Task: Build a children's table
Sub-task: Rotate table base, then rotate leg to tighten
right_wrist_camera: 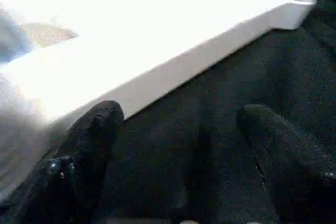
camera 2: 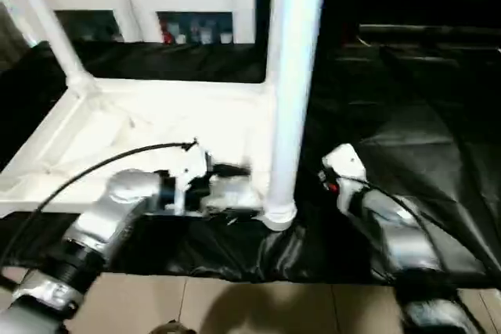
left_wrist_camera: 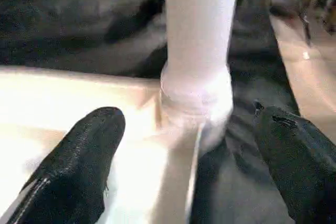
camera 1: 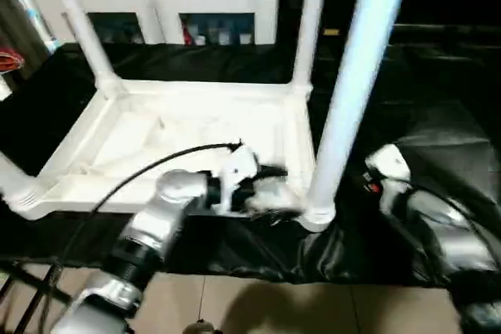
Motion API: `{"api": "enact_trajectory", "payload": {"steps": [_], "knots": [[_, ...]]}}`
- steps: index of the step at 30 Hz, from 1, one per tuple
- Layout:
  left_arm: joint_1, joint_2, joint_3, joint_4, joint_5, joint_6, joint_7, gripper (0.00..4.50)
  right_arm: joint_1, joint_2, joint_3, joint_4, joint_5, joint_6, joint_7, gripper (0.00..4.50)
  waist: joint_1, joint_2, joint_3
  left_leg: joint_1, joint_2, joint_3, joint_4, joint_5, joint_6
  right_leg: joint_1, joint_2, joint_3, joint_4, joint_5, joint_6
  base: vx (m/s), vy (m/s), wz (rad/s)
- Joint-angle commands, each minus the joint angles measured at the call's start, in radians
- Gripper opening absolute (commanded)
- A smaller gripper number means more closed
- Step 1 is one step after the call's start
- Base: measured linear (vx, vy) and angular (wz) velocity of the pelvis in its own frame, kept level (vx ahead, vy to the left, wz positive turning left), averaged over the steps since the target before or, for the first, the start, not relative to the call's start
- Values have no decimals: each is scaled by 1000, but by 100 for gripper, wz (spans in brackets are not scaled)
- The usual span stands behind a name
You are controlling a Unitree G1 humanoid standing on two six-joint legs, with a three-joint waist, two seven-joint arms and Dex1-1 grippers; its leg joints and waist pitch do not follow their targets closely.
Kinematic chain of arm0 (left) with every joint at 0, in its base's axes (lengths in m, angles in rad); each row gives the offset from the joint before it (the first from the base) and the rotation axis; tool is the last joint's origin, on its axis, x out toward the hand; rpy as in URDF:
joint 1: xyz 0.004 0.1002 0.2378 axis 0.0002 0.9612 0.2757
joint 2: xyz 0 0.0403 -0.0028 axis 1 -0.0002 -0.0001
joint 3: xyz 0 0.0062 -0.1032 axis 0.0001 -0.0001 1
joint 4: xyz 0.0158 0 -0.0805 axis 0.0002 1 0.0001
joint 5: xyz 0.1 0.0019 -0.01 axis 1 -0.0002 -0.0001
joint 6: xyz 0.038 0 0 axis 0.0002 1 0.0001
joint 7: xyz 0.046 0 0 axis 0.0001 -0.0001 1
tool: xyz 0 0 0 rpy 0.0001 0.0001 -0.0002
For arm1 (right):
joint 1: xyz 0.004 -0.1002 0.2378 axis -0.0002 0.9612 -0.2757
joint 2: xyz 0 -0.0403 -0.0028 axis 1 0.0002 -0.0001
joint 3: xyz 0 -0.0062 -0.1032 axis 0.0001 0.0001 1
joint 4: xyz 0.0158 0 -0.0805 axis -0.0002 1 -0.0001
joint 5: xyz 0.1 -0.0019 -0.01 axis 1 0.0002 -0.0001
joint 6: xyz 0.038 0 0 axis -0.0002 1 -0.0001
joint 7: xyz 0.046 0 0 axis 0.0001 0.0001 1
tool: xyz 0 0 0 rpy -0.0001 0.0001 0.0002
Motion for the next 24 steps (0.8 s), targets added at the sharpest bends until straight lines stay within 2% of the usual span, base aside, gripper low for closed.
{"api": "enact_trajectory", "payload": {"steps": [1,2,5,7,10,13,14,16,20,21,23,24], "knots": [[-24,11,-15,14,25,-8,-19,431,15,-24,0,-66,28,33,40,407,4,-13,-69,0,28,-3,-63,-208,82,58,-53,47,-72,-260,-166,0,0,0],[-29,18,-21,23,33,-7,-27,416,42,-46,-4,-115,41,54,62,407,6,-15,-65,-1,26,-3,-63,-212,81,58,-53,47,-76,-279,-162,0,0,0],[-35,22,-30,37,40,-2,-48,385,87,-82,-7,-189,61,91,99,407,12,-12,-67,-1,28,-4,-64,-220,69,57,-58,48,-78,-318,-148,0,0,0],[-44,16,-42,60,59,-4,-57,378,132,-113,-2,-262,81,127,139,407,15,-13,-65,-2,28,-5,-65,-222,72,57,-56,48,-82,-323,-140,0,0,0],[-51,11,-49,78,69,-6,-58,355,158,-130,2,-303,93,149,159,407,15,-15,-66,-4,26,-5,-64,-220,72,58,-58,46,-85,-340,-127,0,0,0],[-66,8,-63,109,83,3,-68,336,205,-163,3,-392,140,218,203,407,16,-16,-63,-6,25,-6,-65,-216,79,59,-56,45,-91,-370,-110,0,0,0],[-68,8,-64,113,88,5,-65,330,211,-168,3,-403,148,230,209,434,16,-15,-64,-9,24,-6,-65,-211,80,59,-57,44,-91,-373,-106,0,0,0],[-80,11,-72,134,110,11,-55,298,227,-181,0,-429,164,259,228,444,14,-13,-64,-6,25,-7,-65,-215,77,55,-56,43,-93,-380,-107,0,0,0],[-100,19,-82,171,142,22,-60,284,243,-193,-5,-464,180,297,234,450,15,-13,-64,-6,24,-8,-66,-220,71,56,-57,42,-95,-392,-103,0,0,0],[-102,20,-82,172,142,28,-63,257,243,-193,-5,-465,179,298,234,450,16,-13,-65,-6,26,-9,-66,-213,69,56,-59,43,-92,-380,-108,0,0,0],[-107,25,-83,176,140,43,-74,248,248,-196,-6,-478,182,310,231,450,17,-11,-66,-6,26,-9,-65,-206,69,56,-59,43,-91,-360,-120,0,0,0],[-110,24,-79,179,138,45,-74,229,249,-197,-5,-481,181,313,230,450,17,-11,-66,-7,25,-8,-63,-204,70,57,-59,42,-91,-354,-121,0,0,0]]}}
